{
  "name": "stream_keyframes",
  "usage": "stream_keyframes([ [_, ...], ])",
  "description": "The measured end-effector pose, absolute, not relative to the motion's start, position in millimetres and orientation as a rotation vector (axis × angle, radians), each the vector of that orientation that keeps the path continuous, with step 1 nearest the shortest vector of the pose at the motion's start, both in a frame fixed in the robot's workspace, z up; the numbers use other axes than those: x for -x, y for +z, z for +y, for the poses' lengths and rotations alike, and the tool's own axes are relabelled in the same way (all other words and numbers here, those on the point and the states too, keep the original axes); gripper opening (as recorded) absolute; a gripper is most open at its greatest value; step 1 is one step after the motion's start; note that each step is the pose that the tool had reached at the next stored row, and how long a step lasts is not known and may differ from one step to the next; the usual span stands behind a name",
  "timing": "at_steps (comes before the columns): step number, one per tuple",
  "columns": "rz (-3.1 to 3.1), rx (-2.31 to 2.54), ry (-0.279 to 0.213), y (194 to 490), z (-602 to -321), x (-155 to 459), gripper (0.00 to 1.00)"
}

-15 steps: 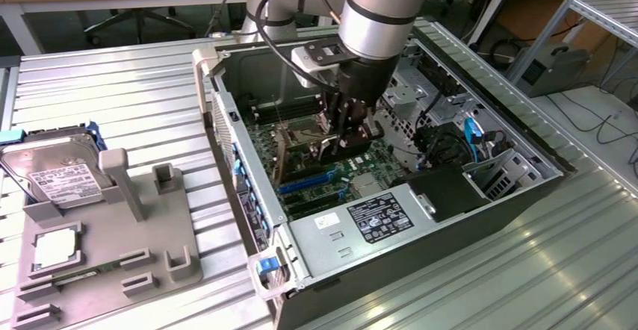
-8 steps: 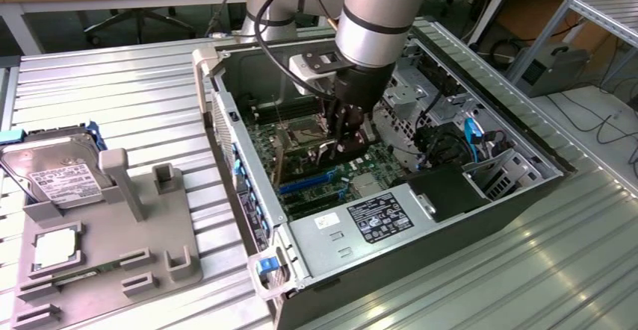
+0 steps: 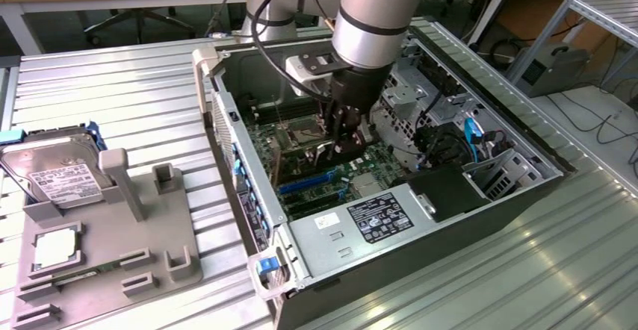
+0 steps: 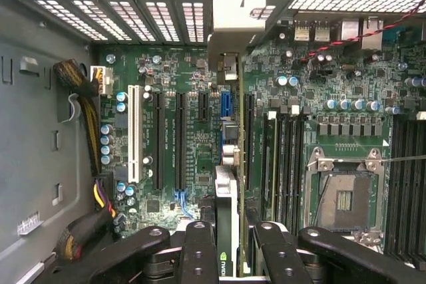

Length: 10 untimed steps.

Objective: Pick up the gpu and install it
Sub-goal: 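Insert the gpu into the slot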

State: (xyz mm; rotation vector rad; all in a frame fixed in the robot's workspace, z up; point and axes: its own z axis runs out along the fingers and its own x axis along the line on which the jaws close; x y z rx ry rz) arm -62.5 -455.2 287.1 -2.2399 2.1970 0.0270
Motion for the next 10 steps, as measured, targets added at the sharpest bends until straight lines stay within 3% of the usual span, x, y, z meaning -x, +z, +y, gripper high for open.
stream_keyframes([
  [10, 2.196, 2.239, 0.025, 281.9, -455.2, 70.6, 0.27],
])
